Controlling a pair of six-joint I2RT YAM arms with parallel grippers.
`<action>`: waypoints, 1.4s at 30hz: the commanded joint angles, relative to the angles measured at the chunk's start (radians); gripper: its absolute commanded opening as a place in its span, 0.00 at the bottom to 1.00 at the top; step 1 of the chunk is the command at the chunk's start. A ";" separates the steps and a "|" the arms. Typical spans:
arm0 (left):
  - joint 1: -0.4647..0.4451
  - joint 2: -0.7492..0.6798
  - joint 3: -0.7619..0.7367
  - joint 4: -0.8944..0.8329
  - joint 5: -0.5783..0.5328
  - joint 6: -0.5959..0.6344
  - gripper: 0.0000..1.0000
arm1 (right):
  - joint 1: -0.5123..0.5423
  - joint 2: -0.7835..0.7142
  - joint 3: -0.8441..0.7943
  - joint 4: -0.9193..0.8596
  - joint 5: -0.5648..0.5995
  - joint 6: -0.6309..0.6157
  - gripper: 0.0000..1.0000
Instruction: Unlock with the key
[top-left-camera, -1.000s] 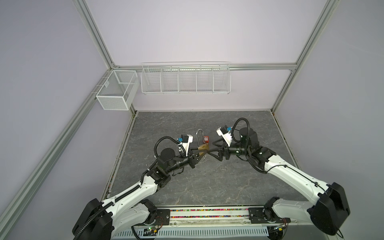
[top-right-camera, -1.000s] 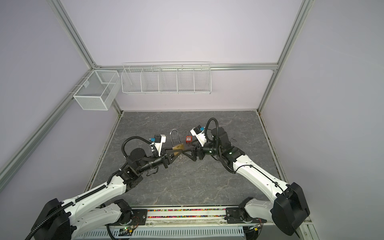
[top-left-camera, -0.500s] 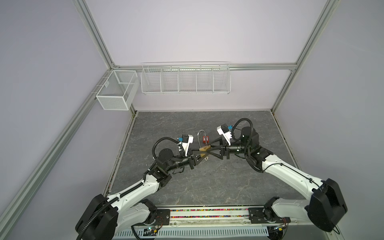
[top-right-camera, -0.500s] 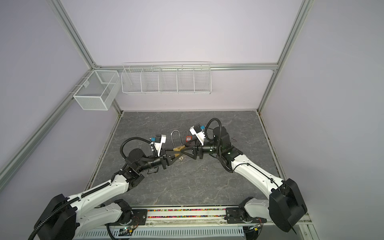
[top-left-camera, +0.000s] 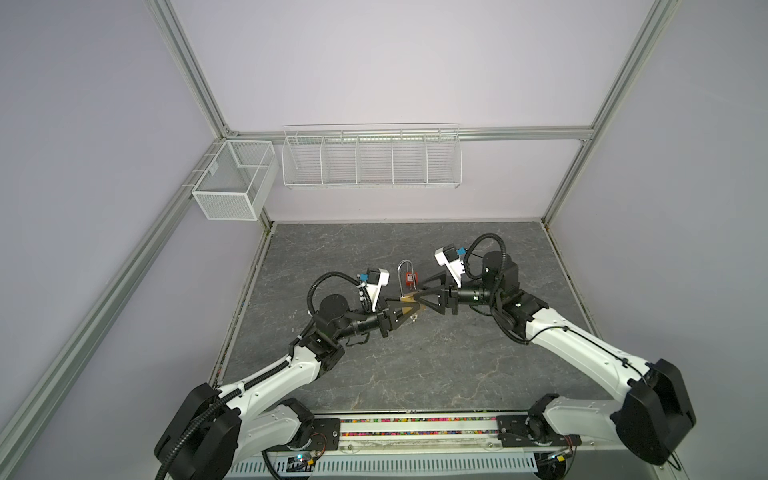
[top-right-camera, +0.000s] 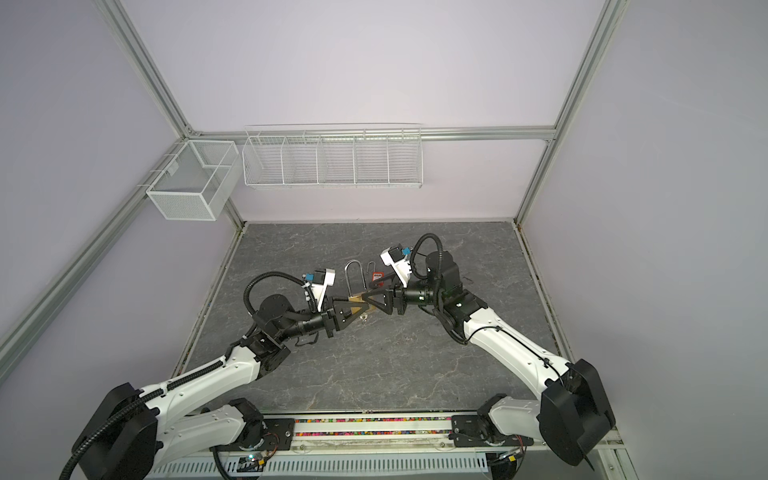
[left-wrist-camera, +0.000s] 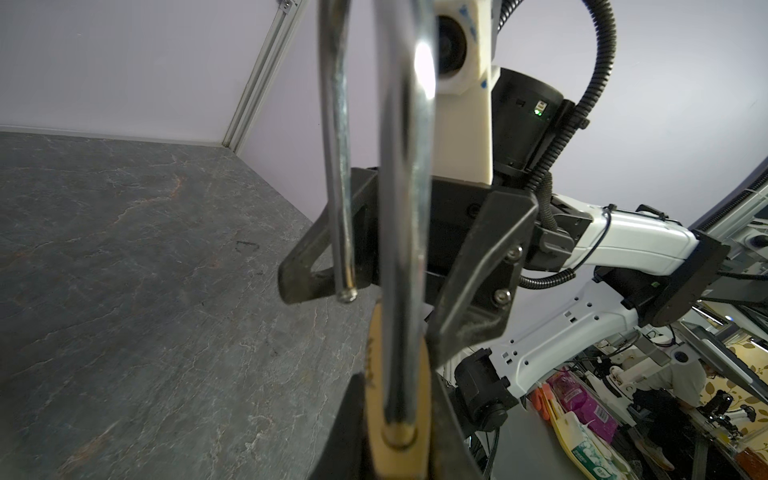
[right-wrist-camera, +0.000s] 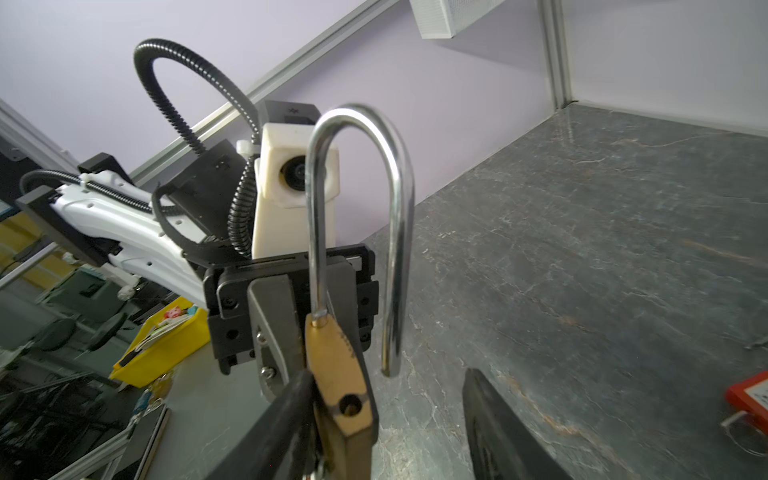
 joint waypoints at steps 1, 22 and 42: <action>-0.008 -0.023 0.061 0.068 0.094 0.010 0.00 | -0.040 -0.004 0.035 -0.057 0.147 -0.027 0.58; -0.008 -0.042 0.076 0.015 0.131 0.028 0.00 | -0.071 -0.071 0.015 -0.054 0.050 -0.078 0.59; -0.007 -0.026 0.095 0.031 0.166 0.003 0.00 | -0.045 0.011 0.063 0.061 -0.103 -0.026 0.57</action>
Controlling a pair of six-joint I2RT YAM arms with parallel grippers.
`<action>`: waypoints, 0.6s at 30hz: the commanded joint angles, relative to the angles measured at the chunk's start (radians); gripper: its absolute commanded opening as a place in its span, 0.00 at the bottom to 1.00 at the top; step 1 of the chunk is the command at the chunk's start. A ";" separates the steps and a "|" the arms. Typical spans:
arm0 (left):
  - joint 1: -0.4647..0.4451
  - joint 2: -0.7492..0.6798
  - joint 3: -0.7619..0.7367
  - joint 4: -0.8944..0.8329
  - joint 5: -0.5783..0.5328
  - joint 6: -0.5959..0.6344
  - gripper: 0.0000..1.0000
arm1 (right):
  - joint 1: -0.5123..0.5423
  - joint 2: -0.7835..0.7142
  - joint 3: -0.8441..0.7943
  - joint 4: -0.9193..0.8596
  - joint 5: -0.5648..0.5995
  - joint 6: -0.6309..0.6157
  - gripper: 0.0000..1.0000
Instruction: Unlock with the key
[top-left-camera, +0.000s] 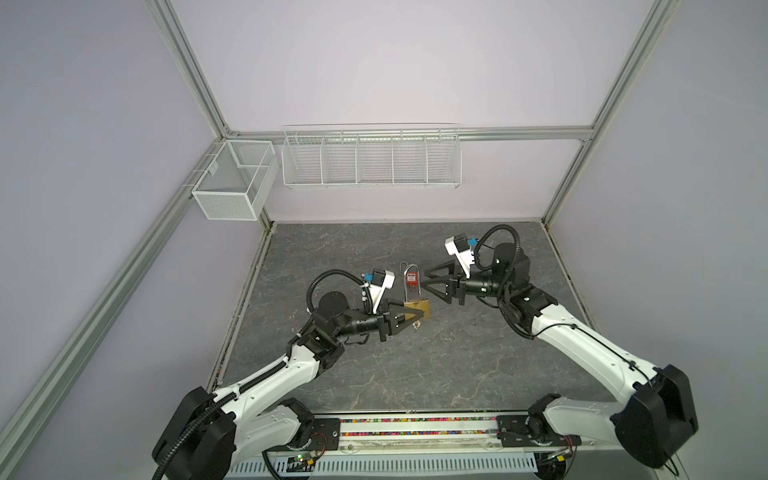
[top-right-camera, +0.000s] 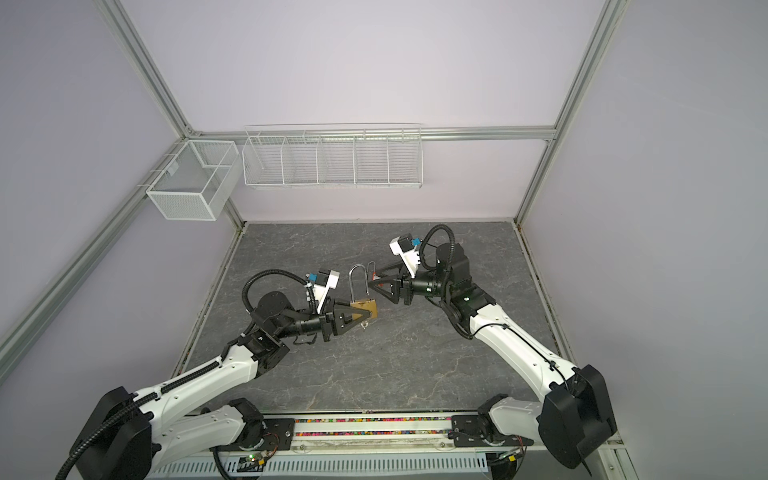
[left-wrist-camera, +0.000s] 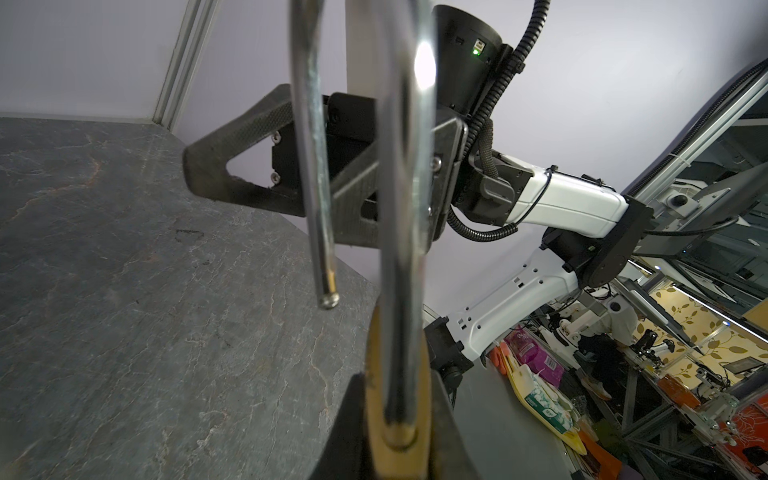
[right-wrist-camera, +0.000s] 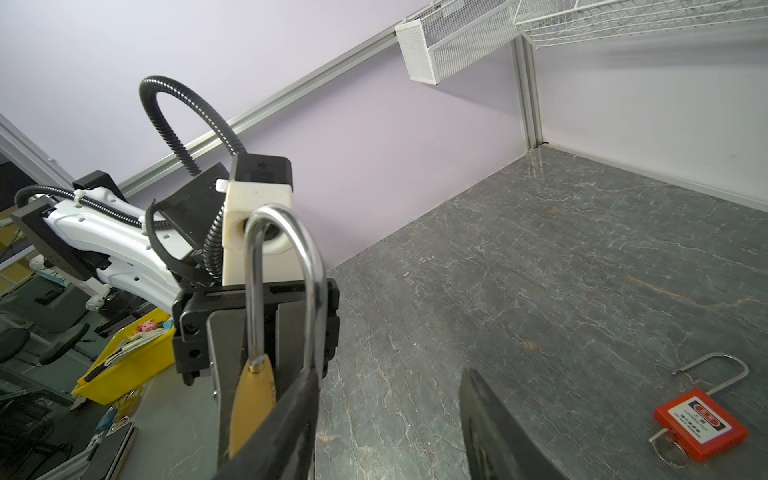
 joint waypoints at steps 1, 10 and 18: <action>-0.001 -0.009 0.056 0.070 0.025 0.007 0.00 | 0.011 0.010 0.031 0.041 -0.035 0.003 0.56; -0.001 0.015 0.062 0.100 0.049 -0.011 0.00 | 0.019 0.026 0.049 0.036 -0.029 0.001 0.57; -0.002 0.008 0.065 0.108 0.053 -0.021 0.00 | 0.027 0.056 0.077 0.027 -0.023 -0.015 0.57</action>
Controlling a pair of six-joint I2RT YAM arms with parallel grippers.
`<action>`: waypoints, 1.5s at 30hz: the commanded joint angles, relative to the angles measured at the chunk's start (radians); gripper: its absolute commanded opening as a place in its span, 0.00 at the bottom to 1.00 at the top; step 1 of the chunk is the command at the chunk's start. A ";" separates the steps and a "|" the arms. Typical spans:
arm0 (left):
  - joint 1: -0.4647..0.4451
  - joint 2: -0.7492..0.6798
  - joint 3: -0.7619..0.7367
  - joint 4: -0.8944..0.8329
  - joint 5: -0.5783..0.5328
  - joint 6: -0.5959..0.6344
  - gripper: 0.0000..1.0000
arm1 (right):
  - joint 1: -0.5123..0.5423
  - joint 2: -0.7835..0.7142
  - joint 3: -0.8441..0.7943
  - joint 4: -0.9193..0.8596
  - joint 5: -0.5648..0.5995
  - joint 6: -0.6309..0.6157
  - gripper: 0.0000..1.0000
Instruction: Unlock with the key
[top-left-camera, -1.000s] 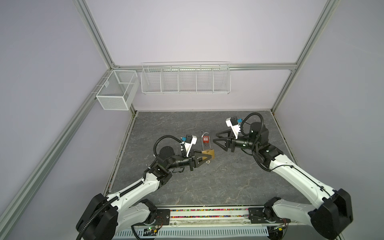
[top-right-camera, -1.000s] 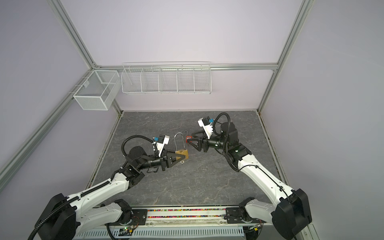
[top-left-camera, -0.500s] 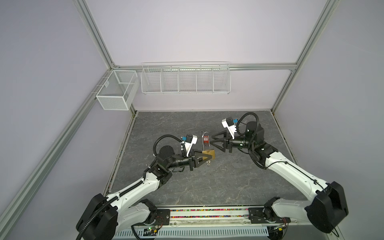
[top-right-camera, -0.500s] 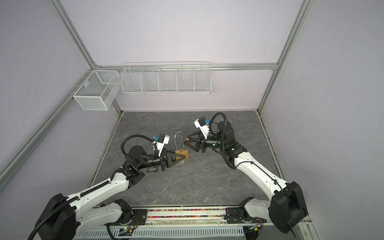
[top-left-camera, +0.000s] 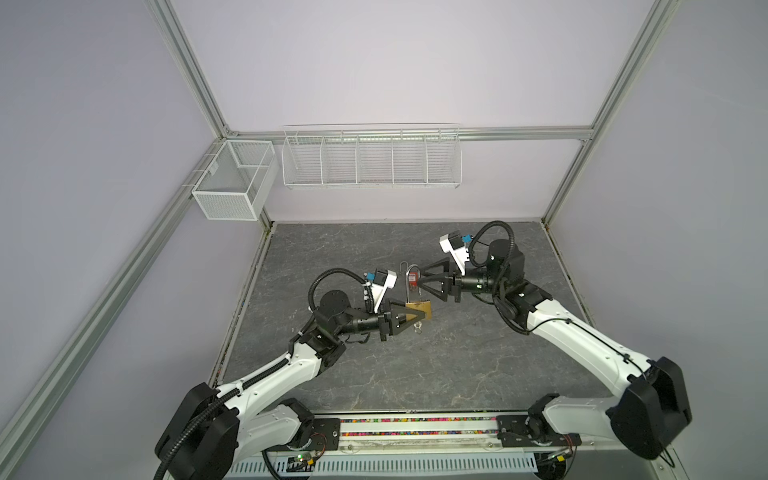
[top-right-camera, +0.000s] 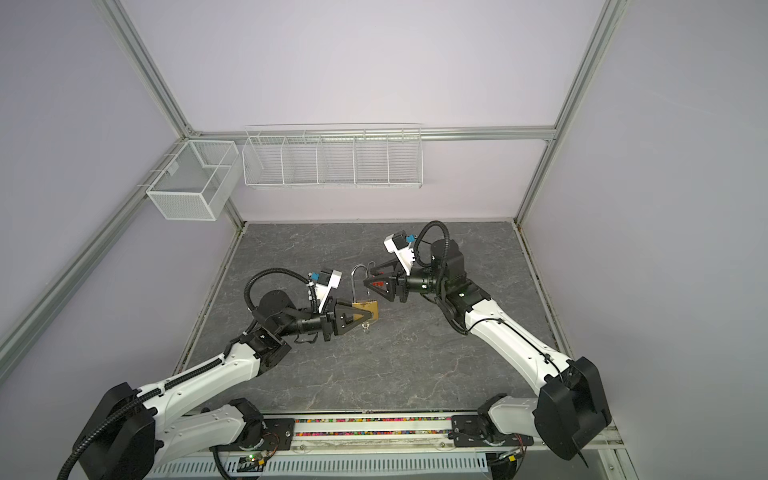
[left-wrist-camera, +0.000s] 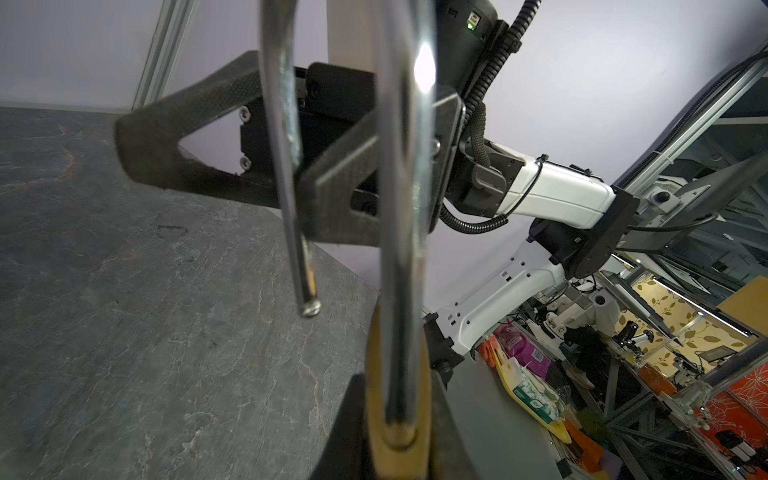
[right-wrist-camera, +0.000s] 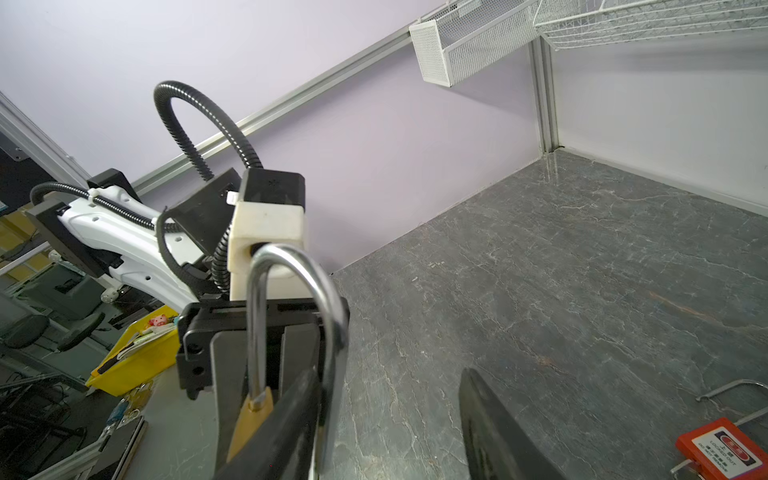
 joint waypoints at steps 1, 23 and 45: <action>-0.002 -0.020 0.058 0.082 0.021 0.001 0.00 | 0.008 0.017 0.026 0.020 -0.014 -0.019 0.57; -0.023 -0.014 0.084 0.116 0.090 -0.051 0.00 | 0.073 0.211 0.164 0.173 -0.130 0.023 0.60; -0.020 -0.018 0.011 0.025 -0.222 0.136 0.00 | 0.000 -0.106 -0.109 -0.075 0.052 -0.046 0.79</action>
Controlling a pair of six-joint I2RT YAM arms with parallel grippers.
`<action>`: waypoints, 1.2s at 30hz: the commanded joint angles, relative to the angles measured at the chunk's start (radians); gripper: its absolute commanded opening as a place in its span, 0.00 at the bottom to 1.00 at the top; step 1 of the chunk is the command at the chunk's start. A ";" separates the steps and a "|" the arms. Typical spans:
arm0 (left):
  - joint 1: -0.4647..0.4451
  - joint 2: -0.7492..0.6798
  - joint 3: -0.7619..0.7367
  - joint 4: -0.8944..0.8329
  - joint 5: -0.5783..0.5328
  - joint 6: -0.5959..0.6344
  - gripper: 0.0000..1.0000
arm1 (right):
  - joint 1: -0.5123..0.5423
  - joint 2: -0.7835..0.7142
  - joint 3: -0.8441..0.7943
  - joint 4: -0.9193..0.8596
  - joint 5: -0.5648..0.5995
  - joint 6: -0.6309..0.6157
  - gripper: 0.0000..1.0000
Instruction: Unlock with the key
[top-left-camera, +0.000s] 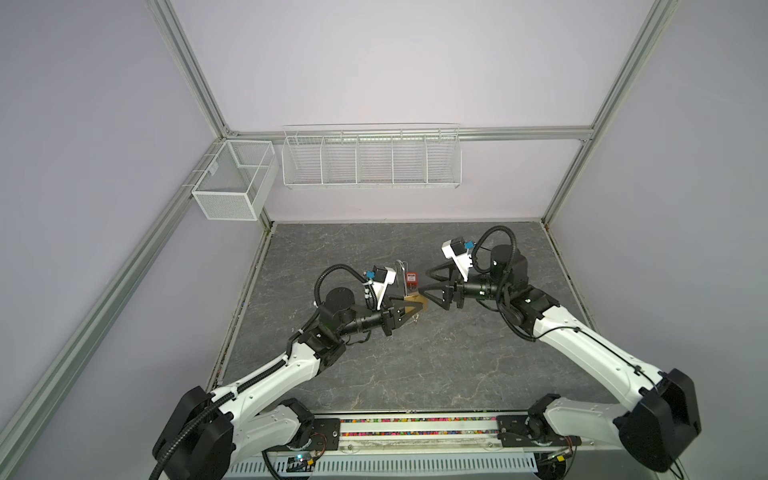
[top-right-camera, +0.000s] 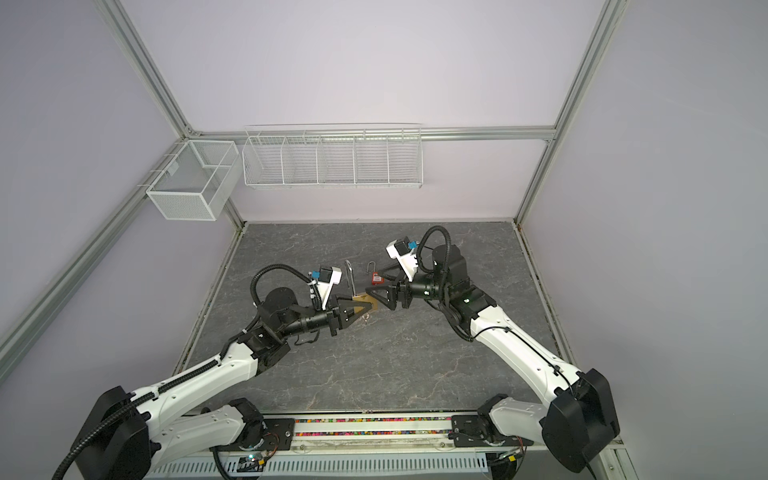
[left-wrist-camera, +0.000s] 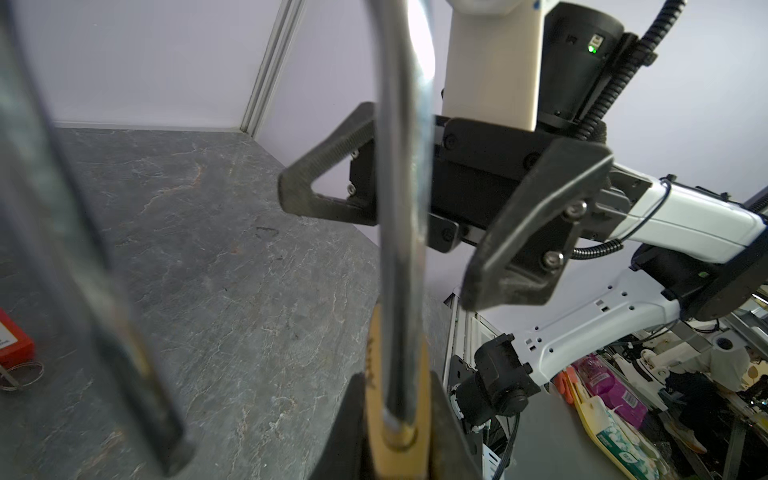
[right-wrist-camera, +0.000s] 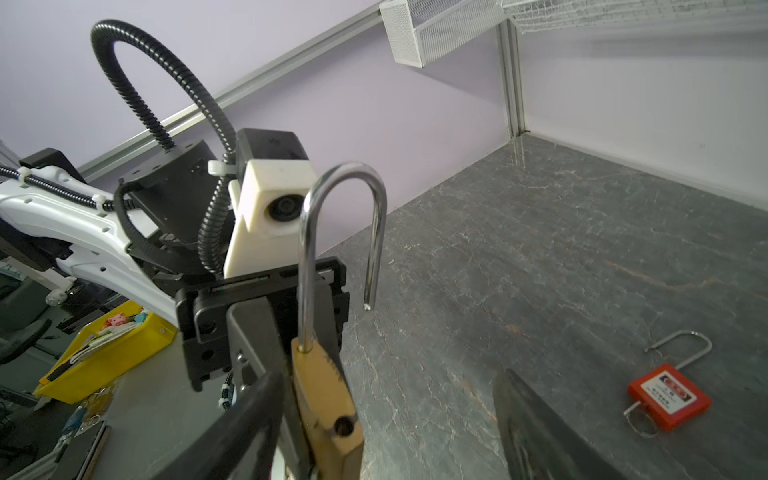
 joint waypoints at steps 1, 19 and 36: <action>0.002 -0.007 -0.008 0.208 0.012 -0.008 0.00 | -0.004 -0.019 -0.041 0.059 -0.064 0.035 0.78; 0.018 0.035 -0.001 0.239 0.064 -0.024 0.00 | 0.010 0.077 -0.068 0.320 -0.263 0.192 0.48; 0.063 0.105 0.020 0.246 0.056 -0.003 0.00 | 0.017 0.034 -0.072 0.240 -0.267 0.128 0.07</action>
